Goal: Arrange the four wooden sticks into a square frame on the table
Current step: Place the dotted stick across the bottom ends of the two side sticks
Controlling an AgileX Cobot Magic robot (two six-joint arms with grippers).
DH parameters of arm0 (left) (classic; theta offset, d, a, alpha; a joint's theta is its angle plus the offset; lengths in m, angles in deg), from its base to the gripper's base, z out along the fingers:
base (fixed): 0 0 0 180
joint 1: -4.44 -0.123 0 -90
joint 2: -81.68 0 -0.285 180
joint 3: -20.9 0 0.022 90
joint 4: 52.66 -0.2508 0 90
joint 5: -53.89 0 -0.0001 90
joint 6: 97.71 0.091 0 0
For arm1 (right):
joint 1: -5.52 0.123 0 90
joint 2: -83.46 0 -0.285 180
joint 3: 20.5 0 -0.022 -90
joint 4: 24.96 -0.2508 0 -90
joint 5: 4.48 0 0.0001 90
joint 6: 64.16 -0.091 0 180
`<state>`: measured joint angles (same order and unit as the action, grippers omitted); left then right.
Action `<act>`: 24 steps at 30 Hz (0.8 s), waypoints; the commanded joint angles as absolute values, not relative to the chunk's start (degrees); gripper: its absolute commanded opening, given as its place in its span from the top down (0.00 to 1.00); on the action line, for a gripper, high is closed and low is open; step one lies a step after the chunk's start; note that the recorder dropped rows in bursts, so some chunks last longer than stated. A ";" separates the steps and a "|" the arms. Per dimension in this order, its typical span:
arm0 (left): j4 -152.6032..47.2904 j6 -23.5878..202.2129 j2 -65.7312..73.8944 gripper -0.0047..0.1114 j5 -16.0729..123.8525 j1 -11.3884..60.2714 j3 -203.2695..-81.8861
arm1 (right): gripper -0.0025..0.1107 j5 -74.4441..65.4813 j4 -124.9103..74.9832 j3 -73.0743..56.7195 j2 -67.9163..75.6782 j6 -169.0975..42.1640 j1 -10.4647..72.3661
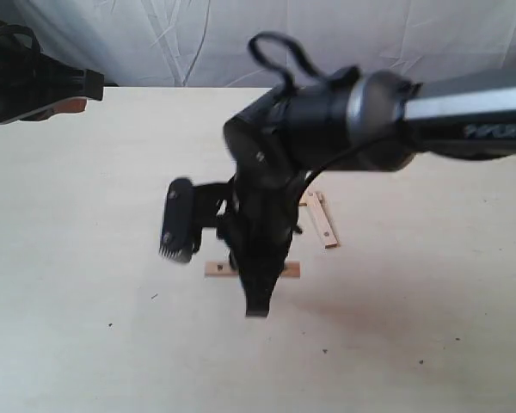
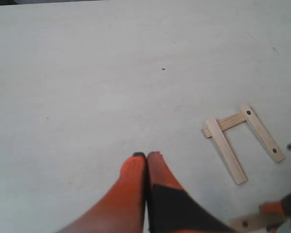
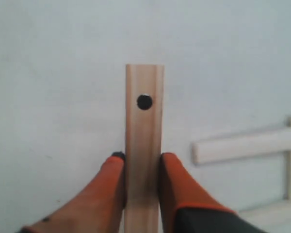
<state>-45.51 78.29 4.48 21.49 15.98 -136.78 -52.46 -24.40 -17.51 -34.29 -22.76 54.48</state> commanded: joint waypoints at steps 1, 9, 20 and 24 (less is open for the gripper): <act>-45.16 78.39 4.84 0.96 22.78 15.98 -136.70 | 0.98 -51.22 -24.49 -17.83 -32.13 -10.09 45.88; -44.33 78.39 4.84 0.96 23.05 15.98 -136.70 | 0.98 -48.50 -28.47 -17.83 -35.28 1.24 38.88; -44.33 78.39 4.84 0.96 23.68 15.98 -136.70 | 0.98 -44.08 -33.14 -17.83 -40.42 7.39 38.88; -44.22 78.39 4.84 0.96 24.15 15.98 -136.70 | 0.98 -43.07 -32.99 -17.83 -41.19 7.39 38.88</act>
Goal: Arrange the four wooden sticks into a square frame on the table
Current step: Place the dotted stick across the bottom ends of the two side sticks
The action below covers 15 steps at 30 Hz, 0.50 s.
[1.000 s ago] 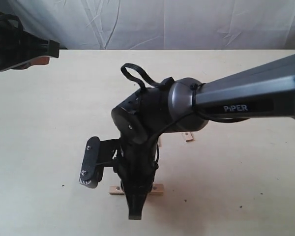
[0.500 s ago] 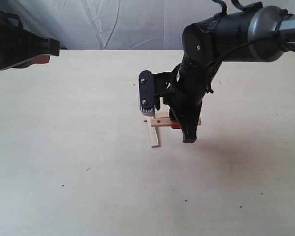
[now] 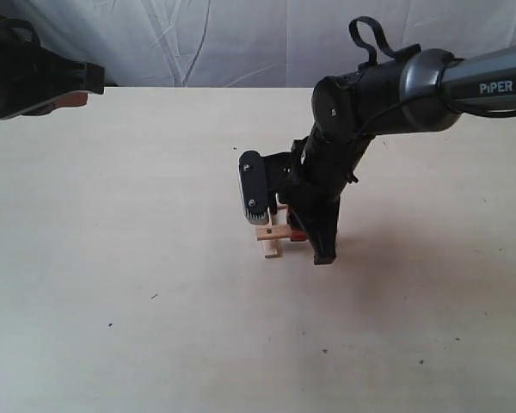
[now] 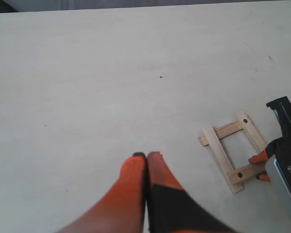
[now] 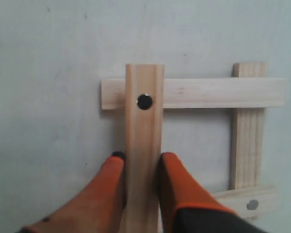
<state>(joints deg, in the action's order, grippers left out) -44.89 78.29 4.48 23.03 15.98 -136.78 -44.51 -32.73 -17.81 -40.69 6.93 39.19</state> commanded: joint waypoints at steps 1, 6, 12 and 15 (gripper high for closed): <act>-44.22 78.39 4.84 0.96 24.15 15.98 -136.70 | 0.98 -42.96 -33.10 -17.83 -41.42 7.39 38.88; -44.10 78.39 4.84 0.96 24.15 15.98 -136.70 | 0.98 -42.83 -33.10 -17.83 -41.72 7.39 38.88; -44.10 78.39 4.84 0.96 24.26 15.98 -136.70 | 0.95 -43.04 -33.32 -17.83 -41.72 5.49 38.88; -44.10 78.39 4.84 0.96 24.26 15.98 -136.70 | 0.82 -43.16 -33.32 -17.83 -41.62 4.64 38.98</act>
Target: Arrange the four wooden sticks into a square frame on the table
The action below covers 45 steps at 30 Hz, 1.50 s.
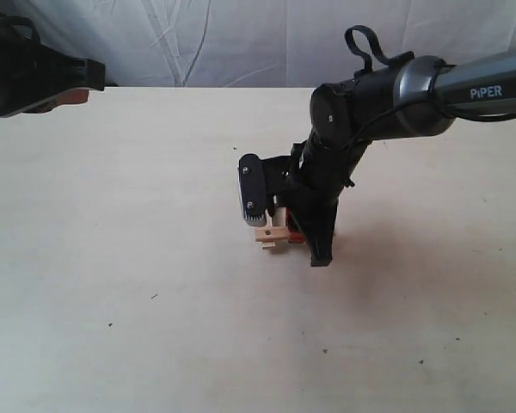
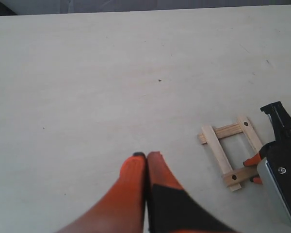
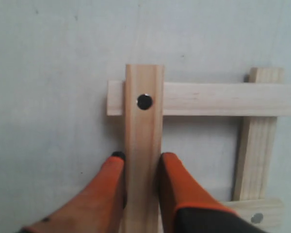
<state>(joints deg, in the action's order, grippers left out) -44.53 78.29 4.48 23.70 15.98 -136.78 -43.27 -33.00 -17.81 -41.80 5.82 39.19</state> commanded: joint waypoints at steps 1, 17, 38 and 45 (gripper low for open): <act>-43.96 78.39 4.84 0.96 24.39 15.98 -136.70 | 0.77 -43.16 -33.32 -17.83 -41.48 4.64 38.98; -47.33 78.39 4.84 0.96 29.49 15.98 -134.02 | 0.91 -53.76 -36.19 -17.31 -24.36 -33.32 33.05; -55.90 78.39 34.86 0.96 36.72 15.98 -120.64 | 0.98 -37.55 -37.01 15.24 32.00 -47.28 11.90; -55.59 78.39 50.82 0.96 43.27 15.98 -108.58 | 0.98 -35.44 -37.01 25.00 56.69 -47.28 11.90</act>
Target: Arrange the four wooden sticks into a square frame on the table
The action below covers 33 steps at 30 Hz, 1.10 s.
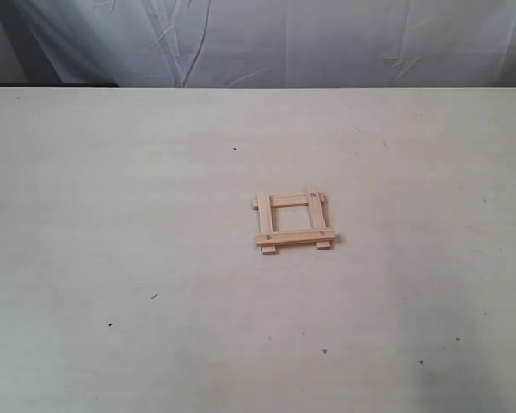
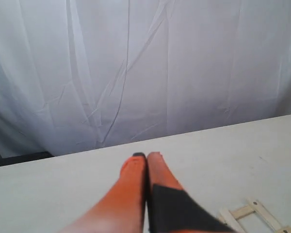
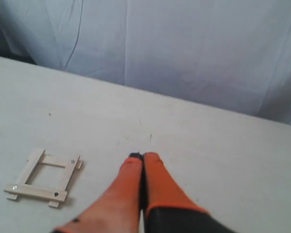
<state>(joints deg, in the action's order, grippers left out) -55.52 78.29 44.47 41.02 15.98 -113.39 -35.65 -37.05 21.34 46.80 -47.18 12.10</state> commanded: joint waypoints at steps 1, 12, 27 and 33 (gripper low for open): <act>-55.90 78.39 51.52 0.96 43.17 15.98 -108.56 | 0.98 -36.64 -37.01 25.00 58.52 -47.28 11.90; -55.98 78.39 53.58 0.96 43.51 15.98 -108.56 | 0.98 -38.34 -37.01 25.16 69.44 -47.41 11.90; -56.13 78.39 53.57 0.96 43.51 15.98 -108.56 | 0.98 -38.05 -27.59 31.67 74.22 -62.08 4.75; -56.13 78.39 53.57 0.96 43.51 15.98 -108.56 | 0.98 -35.43 -22.53 38.57 75.68 -67.93 3.29</act>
<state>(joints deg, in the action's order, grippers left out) -55.96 78.29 53.35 42.88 15.98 -108.65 -37.86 -24.96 35.76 75.27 -66.06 3.85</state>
